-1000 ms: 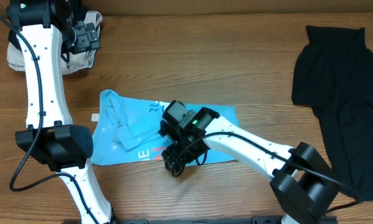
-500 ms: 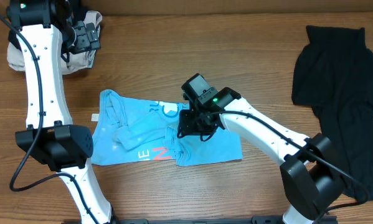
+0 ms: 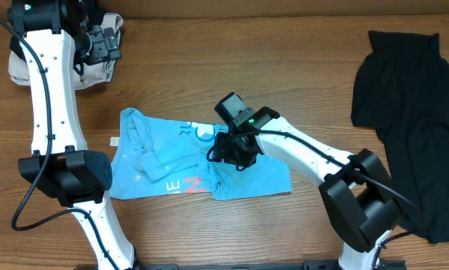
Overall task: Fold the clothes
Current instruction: 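Press the folded end down and open the right gripper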
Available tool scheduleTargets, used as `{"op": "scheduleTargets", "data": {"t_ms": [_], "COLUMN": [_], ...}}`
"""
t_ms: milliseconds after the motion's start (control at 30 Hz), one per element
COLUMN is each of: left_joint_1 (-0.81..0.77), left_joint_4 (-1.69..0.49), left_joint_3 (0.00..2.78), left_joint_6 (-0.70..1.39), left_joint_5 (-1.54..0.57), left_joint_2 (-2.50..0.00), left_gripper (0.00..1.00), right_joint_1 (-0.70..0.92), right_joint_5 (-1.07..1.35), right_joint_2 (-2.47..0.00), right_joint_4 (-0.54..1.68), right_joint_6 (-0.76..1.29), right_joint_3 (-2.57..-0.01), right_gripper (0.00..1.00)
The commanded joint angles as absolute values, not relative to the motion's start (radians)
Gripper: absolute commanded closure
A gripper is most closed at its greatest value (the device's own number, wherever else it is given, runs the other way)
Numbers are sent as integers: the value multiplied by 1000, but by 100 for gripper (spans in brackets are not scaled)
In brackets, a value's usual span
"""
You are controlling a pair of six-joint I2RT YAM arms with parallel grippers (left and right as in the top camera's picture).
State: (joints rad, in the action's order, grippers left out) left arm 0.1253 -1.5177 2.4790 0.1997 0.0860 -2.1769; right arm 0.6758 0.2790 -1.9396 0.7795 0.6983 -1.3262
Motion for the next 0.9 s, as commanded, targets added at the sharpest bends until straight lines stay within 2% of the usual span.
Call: {"op": "scheduleTargets", "data": {"t_ms": [0,33,67,100,767,800,867], "left_joint_1": [125,125,125,125,125,125,125], "left_joint_4": [-1514,-1514,-1514,-1514,-1514,-1514,-1514], "left_joint_3": [2487,2487,2487,2487,2487,2487,2487], "left_joint_6": [179,179,179,179,179,179,179], "left_joint_5": [82,86,89,89,88,88,88], "left_joint_2": [-2171,-2171,-2171,-2171,-2171,-2171,-2171], "left_gripper": [0,0,0,0,0,0,0], "right_joint_1": [680,678,677,676,553,549,549], "right_joint_5": [265,266,266,266,269,270,271], "right_joint_2": [-1949,-1949,-1949,-1949,-1958,-1961,-1965], "right_joint_4": [738,721,695,677,469,462,458], "right_joint_6": [712,711,711,711,672,662,644], "right_joint_3": [-1348,-1348,-1349,-1349,-1380,-1380,-1380], "right_gripper": [66,84,94,96,96,85,47]}}
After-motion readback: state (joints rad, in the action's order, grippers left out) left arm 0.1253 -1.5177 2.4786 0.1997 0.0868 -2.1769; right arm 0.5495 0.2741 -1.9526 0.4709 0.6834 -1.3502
